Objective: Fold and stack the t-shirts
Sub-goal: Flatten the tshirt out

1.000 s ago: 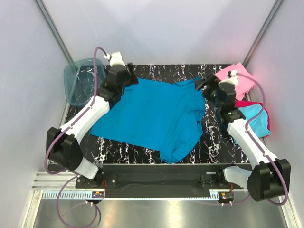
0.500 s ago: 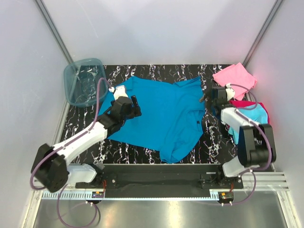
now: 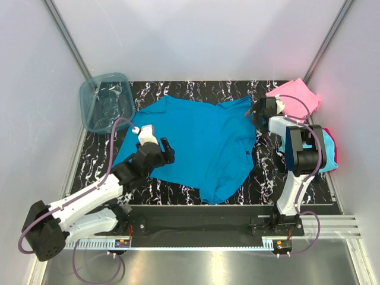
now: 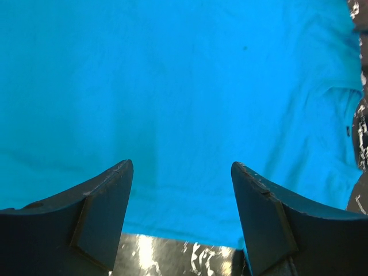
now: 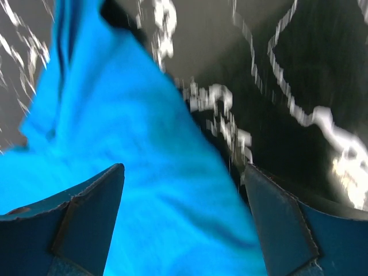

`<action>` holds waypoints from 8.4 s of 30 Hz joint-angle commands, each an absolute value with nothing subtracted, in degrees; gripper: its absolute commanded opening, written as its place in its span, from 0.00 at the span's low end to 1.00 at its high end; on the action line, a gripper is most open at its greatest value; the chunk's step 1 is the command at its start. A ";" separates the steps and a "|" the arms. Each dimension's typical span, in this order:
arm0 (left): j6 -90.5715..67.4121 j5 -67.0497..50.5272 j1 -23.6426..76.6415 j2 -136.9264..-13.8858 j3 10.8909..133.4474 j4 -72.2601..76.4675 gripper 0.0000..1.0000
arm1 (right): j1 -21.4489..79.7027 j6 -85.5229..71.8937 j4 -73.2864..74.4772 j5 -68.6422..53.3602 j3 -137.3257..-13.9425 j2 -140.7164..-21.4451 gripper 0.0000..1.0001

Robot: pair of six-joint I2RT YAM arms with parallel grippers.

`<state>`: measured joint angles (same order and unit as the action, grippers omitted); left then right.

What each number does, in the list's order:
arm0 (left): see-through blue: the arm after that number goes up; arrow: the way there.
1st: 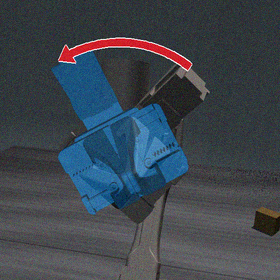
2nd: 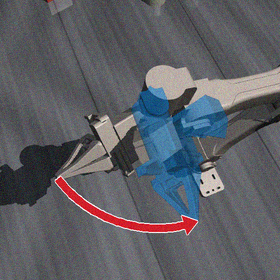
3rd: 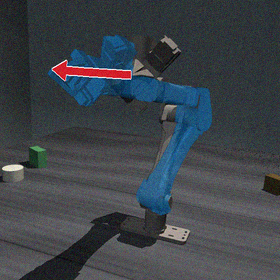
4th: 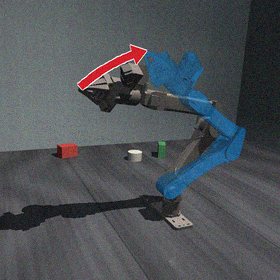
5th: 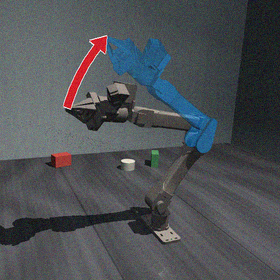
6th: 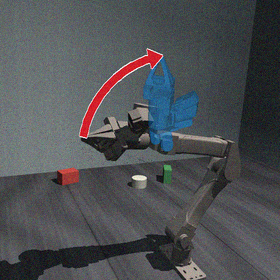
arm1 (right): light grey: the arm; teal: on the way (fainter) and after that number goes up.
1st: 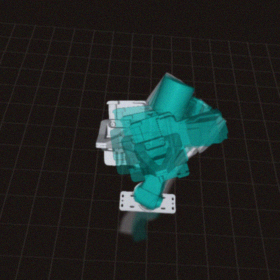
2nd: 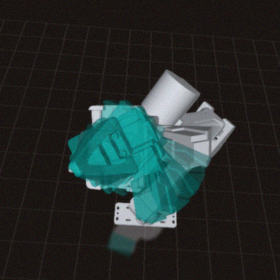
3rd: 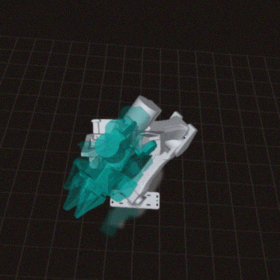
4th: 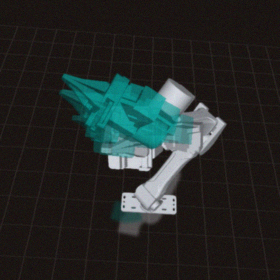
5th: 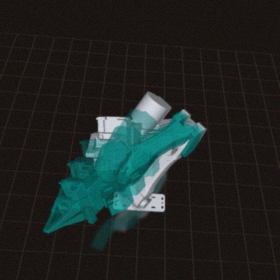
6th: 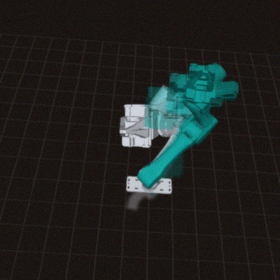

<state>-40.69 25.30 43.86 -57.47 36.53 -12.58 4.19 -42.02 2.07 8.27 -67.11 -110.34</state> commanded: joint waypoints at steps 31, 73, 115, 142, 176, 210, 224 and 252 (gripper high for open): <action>-40.52 26.89 45.79 -42.19 32.96 -16.08 0.72 | -2.64 -41.22 3.78 -17.56 -88.23 -127.43 0.80; -39.73 29.70 46.32 -34.63 40.25 -28.12 0.68 | -3.34 -29.80 28.73 -8.79 -142.55 -154.50 0.00; -38.67 21.64 32.64 -78.29 46.40 3.42 0.72 | 7.29 -41.66 -14.50 -14.50 -49.34 -70.77 0.82; -24.43 0.35 6.33 -123.22 93.95 -10.98 0.67 | 10.11 -39.37 2.37 -22.06 -30.85 -30.15 0.81; -20.22 -10.89 1.82 -118.91 95.18 -14.50 0.66 | 10.28 -38.93 -3.78 -22.24 -28.92 -34.98 0.80; -13.18 -7.56 13.45 -142.29 124.28 -27.77 0.66 | 10.20 -39.82 -10.02 -22.85 -27.07 -38.85 0.78; -11.69 -2.56 12.75 -141.77 125.06 -27.86 0.66 | 10.28 -40.60 -11.08 -23.73 -26.46 -38.76 0.78; -12.92 -6.85 12.57 -143.26 126.91 -27.51 0.67 | 10.90 -41.75 -12.74 -25.05 -26.01 -36.30 0.76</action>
<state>-12.47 -4.67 12.34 -142.63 124.40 -28.60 10.44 -41.25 -9.74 -23.70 -25.67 -37.28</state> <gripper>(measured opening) 0.661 0.763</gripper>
